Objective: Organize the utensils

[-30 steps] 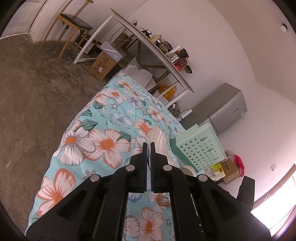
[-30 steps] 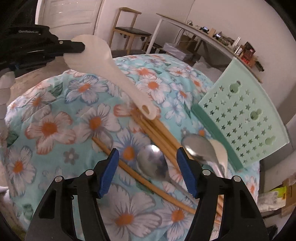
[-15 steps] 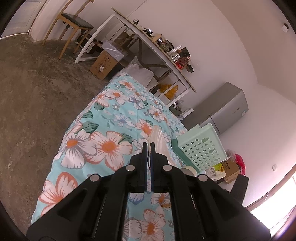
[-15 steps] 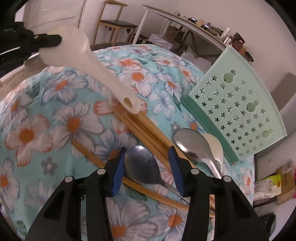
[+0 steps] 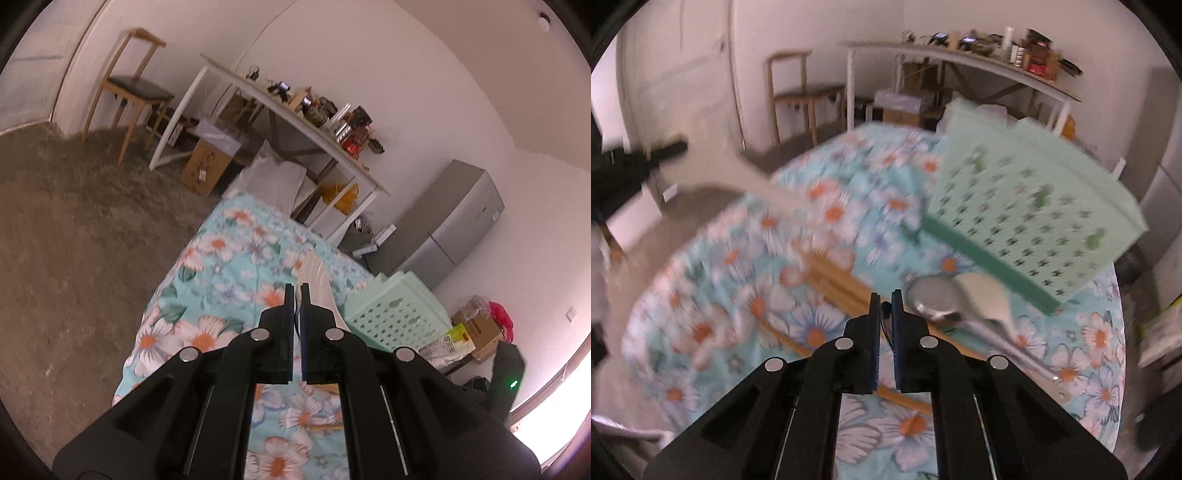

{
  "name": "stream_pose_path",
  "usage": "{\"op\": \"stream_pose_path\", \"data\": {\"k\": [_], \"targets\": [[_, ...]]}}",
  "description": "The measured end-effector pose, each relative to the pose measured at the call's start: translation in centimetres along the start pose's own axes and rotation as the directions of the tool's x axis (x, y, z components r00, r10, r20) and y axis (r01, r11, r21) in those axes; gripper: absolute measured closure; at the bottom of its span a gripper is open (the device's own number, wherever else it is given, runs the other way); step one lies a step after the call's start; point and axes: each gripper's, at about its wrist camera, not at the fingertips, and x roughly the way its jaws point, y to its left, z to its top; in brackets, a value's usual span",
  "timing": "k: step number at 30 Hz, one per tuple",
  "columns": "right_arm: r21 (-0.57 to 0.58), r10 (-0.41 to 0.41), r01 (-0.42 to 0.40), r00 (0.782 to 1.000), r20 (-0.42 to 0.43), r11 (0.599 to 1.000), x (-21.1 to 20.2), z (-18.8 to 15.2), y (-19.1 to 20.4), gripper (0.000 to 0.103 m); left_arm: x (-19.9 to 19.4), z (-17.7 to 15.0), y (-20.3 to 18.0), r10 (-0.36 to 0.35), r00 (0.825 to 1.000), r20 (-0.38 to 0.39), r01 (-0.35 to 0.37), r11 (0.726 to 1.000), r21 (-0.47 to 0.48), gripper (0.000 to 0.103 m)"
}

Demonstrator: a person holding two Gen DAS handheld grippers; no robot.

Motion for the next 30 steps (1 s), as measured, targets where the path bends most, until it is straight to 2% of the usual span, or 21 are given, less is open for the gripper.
{"op": "stream_pose_path", "data": {"k": [5,9,15,22,24,27,30], "targets": [[0.146,0.076,-0.093,0.99,0.121,0.985,-5.0,1.1,-4.6,0.099,-1.6,0.9,-3.2,0.006,0.999,0.053,-0.007,1.0,0.022,0.101],[0.237,0.123,-0.176,0.967,0.222,0.955,-8.3,1.1,-8.3,0.099,-2.1,1.7,-6.4,0.006,0.996,0.086,-0.011,0.999,0.053,0.101],[0.274,0.122,-0.226,0.929,0.349,0.935,-12.7,0.3,-12.0,0.099,-2.3,3.0,-12.8,-0.012,0.992,0.126,-0.006,0.99,0.141,0.101],[0.264,0.134,-0.285,0.871,0.473,0.921,-16.6,0.8,-15.7,0.099,0.6,5.1,-19.7,0.007,0.991,0.137,-0.042,0.966,0.253,0.101],[0.251,0.14,-0.296,0.857,0.496,0.922,-17.3,1.4,-16.5,0.099,1.7,5.5,-21.3,0.023,0.99,0.138,-0.062,0.956,0.287,0.101],[0.225,0.166,-0.326,0.832,0.529,0.918,-18.2,2.6,-17.5,0.099,3.6,6.0,-23.7,0.081,0.988,0.135,-0.125,0.924,0.363,0.101],[0.196,0.206,-0.371,0.801,0.562,0.908,-18.8,4.3,-18.4,0.099,6.2,6.3,-25.4,0.161,0.98,0.121,-0.198,0.878,0.437,0.101]]}}
